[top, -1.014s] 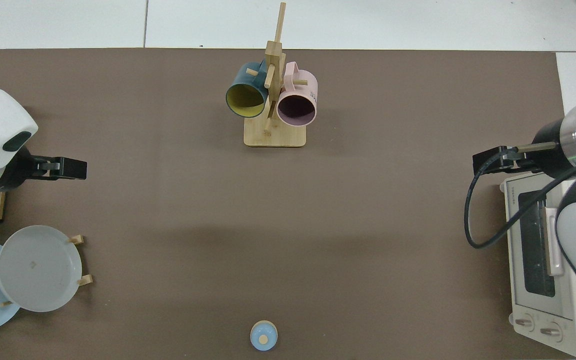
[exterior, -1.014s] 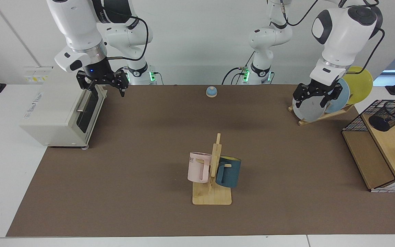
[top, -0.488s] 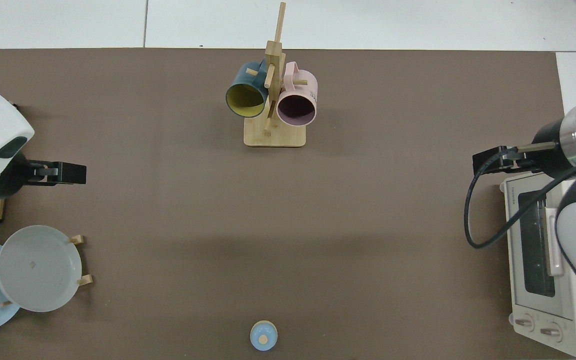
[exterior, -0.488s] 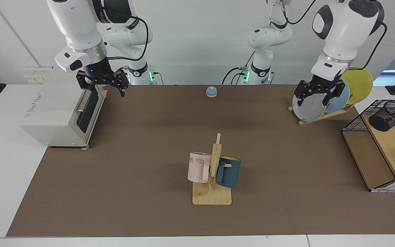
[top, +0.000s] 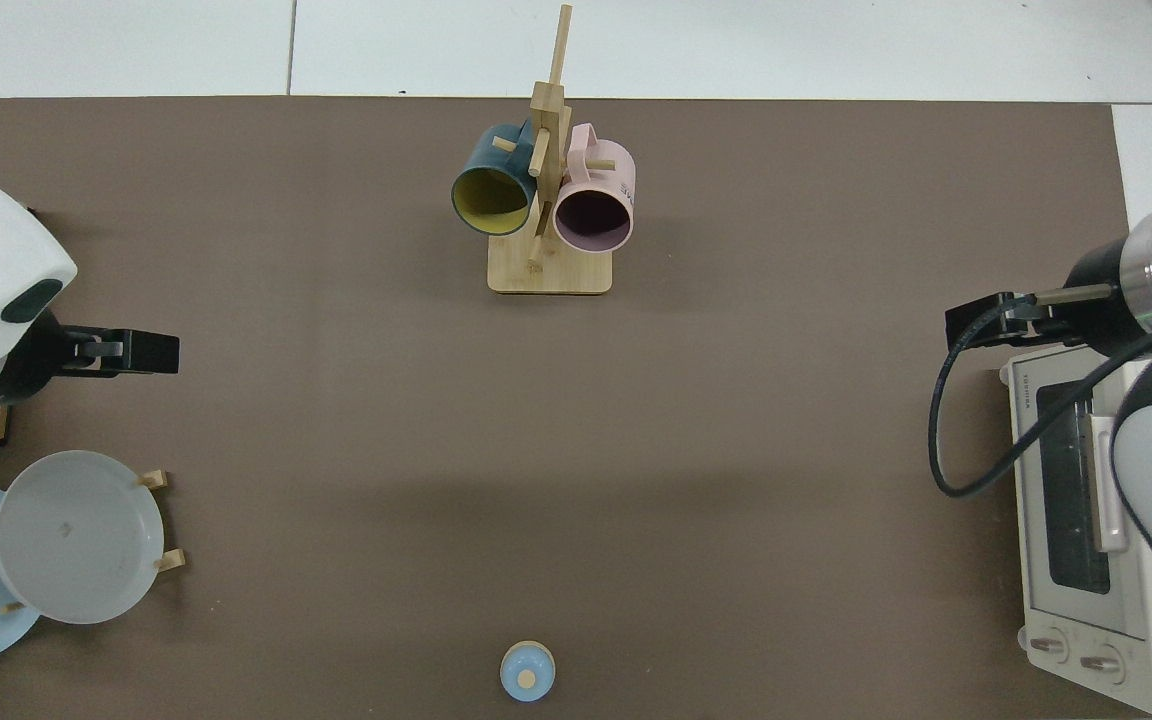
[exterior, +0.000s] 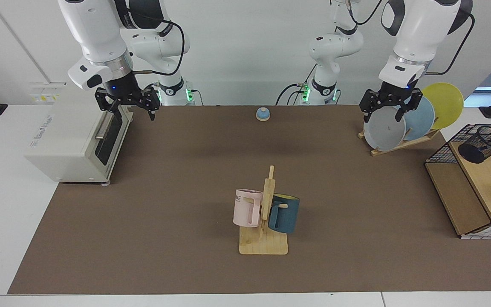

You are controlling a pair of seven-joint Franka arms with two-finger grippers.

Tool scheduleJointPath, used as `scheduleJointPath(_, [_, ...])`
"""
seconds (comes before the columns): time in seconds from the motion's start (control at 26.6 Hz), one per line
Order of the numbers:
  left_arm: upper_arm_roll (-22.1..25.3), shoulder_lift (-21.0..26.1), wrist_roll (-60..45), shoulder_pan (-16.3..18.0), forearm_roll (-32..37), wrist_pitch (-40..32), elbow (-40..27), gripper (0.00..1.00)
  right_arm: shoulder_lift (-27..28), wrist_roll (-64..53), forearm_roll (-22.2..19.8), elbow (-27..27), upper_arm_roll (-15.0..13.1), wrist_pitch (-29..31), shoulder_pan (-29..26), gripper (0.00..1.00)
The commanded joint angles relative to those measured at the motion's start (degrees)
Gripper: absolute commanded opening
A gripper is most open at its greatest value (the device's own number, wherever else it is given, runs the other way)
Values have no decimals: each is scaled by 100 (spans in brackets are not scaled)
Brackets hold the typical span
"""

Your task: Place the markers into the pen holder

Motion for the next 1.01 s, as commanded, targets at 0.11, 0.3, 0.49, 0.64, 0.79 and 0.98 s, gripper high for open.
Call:
scheduleJointPath(0.11, [8,-67,16,8,-28,-20,-33,100,-65,-132,-5,-67,83,56,-114,100])
scheduleJointPath(0.3, [35,-49,121,61,-36,-11,-24,100,-65,-132,-5,-67,83,56,-114,100])
scheduleJointPath(0.49, [254,-31,148,-289,-19,-2,-15,100,-65,-132,-5,-67,83,56,-114,100])
scheduleJointPath(0.64, [1421,-32,148,-1343,25,-2,-15,100,-65,-132,-5,-67,83,56,-114,100])
scheduleJointPath(0.79, [1774,-40,148,-1775,-1,-20,-15,100,-65,-132,-5,-67,83,56,-114,100])
scheduleJointPath(0.98, [2179,-23,156,-2119,51,-46,-6,100,-65,-132,-5,-67,83,56,-114,100])
